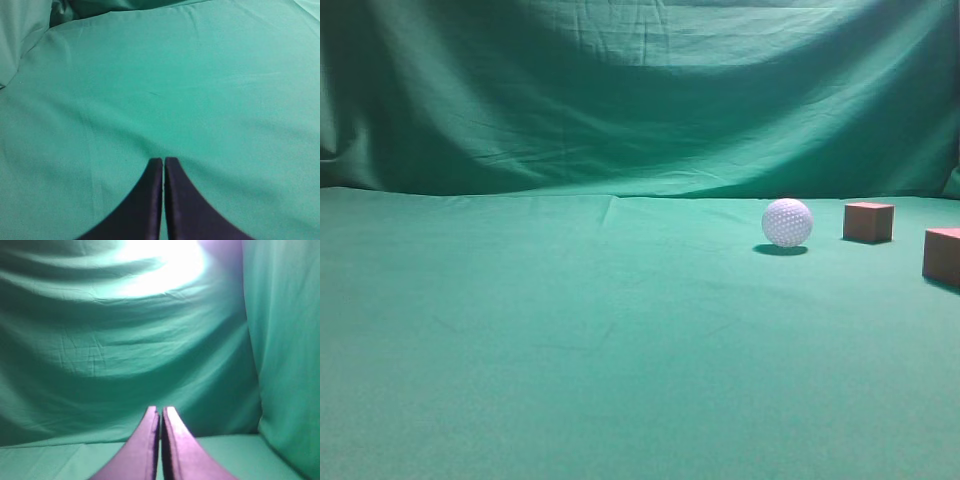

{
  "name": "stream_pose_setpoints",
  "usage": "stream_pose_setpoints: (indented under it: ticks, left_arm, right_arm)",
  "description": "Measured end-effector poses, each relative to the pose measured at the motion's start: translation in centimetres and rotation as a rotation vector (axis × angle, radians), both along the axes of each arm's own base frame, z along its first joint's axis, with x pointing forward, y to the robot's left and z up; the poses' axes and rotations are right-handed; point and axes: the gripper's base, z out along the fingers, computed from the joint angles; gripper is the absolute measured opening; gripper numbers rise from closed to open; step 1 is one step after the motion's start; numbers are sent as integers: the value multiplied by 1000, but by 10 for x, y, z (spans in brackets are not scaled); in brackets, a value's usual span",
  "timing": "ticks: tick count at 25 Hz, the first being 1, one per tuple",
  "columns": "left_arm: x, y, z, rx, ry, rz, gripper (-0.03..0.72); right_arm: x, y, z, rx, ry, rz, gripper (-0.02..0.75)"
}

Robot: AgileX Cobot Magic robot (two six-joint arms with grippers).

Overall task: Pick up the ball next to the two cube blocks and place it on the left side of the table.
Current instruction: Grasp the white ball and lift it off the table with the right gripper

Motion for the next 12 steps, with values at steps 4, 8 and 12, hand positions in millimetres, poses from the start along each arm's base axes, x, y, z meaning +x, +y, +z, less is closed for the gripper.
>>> stream_pose_setpoints:
  ticks: [4, 8, 12]
  left_arm:
    - [0, 0, 0, 0, 0, 0, 0]
    - [0, 0, 0, 0, 0, 0, 0]
    - [0, 0, 0, 0, 0, 0, 0]
  right_arm:
    - [1, 0, 44, -33, 213, -6, 0]
    - [26, 3, 66, -114, 580, 0, 0]
    - [61, 9, 73, -136, 799, 31, 0]
